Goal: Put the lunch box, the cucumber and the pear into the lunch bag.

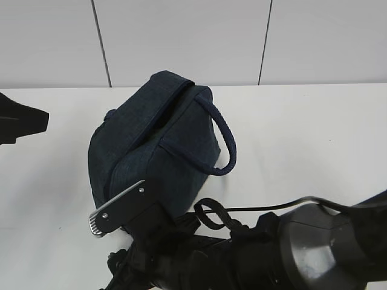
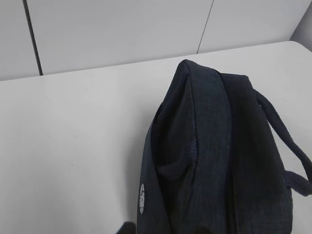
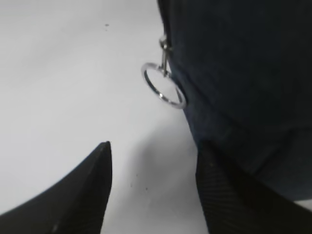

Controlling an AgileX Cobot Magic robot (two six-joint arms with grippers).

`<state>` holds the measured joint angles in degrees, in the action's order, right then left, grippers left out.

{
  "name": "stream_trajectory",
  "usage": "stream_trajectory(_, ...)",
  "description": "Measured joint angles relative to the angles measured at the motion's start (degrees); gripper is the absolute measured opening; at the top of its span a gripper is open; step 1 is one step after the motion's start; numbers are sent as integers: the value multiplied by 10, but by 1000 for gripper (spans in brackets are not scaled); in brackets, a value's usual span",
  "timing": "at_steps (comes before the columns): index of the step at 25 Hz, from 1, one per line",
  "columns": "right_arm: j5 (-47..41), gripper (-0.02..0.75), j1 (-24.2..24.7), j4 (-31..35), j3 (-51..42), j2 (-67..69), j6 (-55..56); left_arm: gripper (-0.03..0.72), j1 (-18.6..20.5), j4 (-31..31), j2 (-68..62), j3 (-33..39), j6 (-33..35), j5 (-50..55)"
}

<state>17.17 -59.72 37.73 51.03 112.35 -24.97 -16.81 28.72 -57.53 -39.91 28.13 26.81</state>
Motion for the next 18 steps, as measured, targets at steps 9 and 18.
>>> stream_trajectory(9,29,481,0,-21,-1,0,0,238,0,0,0,0,0,0)
stream_trajectory(18,45,482,0,-41,16,7,6,238,0,1,0,0,0,-1)
